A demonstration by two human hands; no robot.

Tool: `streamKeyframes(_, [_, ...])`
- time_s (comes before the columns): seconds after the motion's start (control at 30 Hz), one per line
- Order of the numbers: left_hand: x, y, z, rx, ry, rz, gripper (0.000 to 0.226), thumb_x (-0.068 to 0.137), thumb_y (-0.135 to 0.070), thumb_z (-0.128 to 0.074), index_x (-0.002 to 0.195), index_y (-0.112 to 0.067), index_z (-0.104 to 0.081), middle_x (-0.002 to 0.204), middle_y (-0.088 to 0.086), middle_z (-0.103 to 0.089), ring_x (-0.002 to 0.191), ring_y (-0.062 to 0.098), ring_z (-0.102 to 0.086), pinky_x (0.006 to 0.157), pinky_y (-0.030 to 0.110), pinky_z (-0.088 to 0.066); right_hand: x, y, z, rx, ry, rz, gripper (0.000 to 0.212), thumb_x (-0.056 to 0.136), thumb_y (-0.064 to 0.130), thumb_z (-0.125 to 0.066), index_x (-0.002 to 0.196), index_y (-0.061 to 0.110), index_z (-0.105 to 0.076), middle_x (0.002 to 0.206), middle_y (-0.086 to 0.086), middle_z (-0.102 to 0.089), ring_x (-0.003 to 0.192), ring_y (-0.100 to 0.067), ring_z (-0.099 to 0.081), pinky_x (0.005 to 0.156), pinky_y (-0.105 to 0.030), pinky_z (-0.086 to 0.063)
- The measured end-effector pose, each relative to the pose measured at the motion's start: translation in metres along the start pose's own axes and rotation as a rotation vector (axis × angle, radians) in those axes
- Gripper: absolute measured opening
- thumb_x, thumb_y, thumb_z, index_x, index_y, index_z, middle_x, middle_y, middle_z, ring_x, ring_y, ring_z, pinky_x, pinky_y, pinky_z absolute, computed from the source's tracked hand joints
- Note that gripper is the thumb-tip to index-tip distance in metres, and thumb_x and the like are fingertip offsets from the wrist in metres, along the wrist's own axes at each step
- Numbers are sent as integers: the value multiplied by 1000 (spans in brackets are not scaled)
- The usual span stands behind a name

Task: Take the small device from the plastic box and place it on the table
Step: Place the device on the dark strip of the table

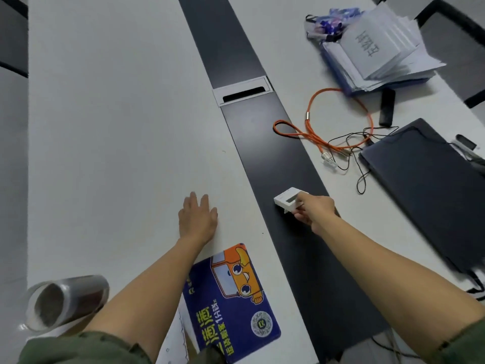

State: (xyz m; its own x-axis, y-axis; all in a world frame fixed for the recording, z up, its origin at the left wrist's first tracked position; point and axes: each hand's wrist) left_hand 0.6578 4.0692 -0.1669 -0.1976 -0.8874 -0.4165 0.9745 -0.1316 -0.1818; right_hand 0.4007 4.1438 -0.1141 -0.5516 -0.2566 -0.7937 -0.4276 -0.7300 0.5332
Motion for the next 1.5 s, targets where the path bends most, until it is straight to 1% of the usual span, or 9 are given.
streamKeyframes(0.13, [21, -7, -21, 52, 1, 23, 62, 101, -47, -22, 155, -20, -8, 163, 14, 1, 150, 35, 1, 120, 50, -10, 14, -3, -5, -21, 39, 21, 36, 79, 10, -68, 113, 1, -62, 87, -17, -74, 65, -21, -72, 53, -26, -57])
streamKeyframes(0.23, [19, -4, -37, 81, -77, 20, 65, 100, -51, -16, 155, -23, 3, 163, 12, 11, 150, 32, 12, 121, 51, 0, 10, -9, 5, -253, 29, 180, 62, 80, 30, -76, 134, 12, -50, 117, -7, -65, 95, -22, -70, 78, -39, -61])
streamKeyframes(0.3, [20, -1, -47, 76, -127, 22, 66, 99, -52, -15, 155, -25, 5, 163, 10, 14, 150, 29, 15, 121, 51, 3, 8, -11, 13, -488, 0, 355, 78, 79, 41, -76, 144, 20, -39, 134, -1, -55, 116, -22, -59, 96, -44, -53])
streamKeyframes(0.43, [23, 0, -55, 89, -178, 26, 67, 97, -56, -14, 155, -27, 7, 163, 7, 16, 150, 25, 17, 121, 48, 6, 10, -15, 12, -731, 54, 496, 103, 72, 50, -80, 154, 22, -23, 152, -1, -39, 135, -24, -45, 108, -45, -43])
streamKeyframes(0.7, [22, 2, -57, 69, -204, 28, 67, 96, -56, -14, 155, -27, -1, 164, 6, 10, 151, 25, 12, 122, 48, 2, 23, -11, -14, -738, 42, 517, 92, 72, 50, -80, 148, 22, -35, 138, -2, -55, 128, -24, -52, 105, -45, -47])
streamKeyframes(0.93, [26, 3, -59, 76, -225, 31, 67, 95, -55, -15, 155, -26, -9, 164, 8, 1, 151, 27, 4, 122, 48, -2, 32, 53, -71, -784, 17, 708, 79, 76, 53, -74, 141, 21, -43, 127, 0, -63, 117, -21, -60, 90, -35, -49])
streamKeyframes(1.17, [27, 3, -61, 91, -241, 27, 67, 95, -54, -22, 155, -24, -15, 164, 10, -5, 151, 28, -1, 121, 49, -6, 57, 104, -129, -816, -31, 740, 66, 74, 56, -72, 124, 17, -52, 117, -4, -65, 109, -27, -62, 79, -36, -51])
streamKeyframes(1.33, [28, 4, -62, 100, -242, 32, 68, 96, -54, -28, 155, -25, -14, 164, 10, -4, 151, 28, -1, 121, 49, -6, 66, 116, -147, -804, -43, 718, 67, 74, 56, -72, 123, 14, -52, 116, -6, -63, 107, -29, -61, 73, -34, -46])
streamKeyframes(1.5, [28, 4, -63, 108, -250, 33, 68, 95, -54, -29, 155, -25, -15, 164, 10, -5, 151, 28, -1, 121, 49, -7, 72, 124, -149, -725, 23, 640, 80, 78, 67, -62, 136, 14, -46, 122, -2, -58, 106, -24, -58, 81, -38, -51])
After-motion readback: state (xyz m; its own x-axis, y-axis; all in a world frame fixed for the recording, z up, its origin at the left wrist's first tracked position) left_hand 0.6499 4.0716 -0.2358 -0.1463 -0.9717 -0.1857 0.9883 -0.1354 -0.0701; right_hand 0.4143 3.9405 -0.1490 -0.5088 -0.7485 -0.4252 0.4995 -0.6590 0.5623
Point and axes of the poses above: each hand's wrist, its own x-axis towards the middle knuckle, its own z-axis out of the back of the hand, y = z × x
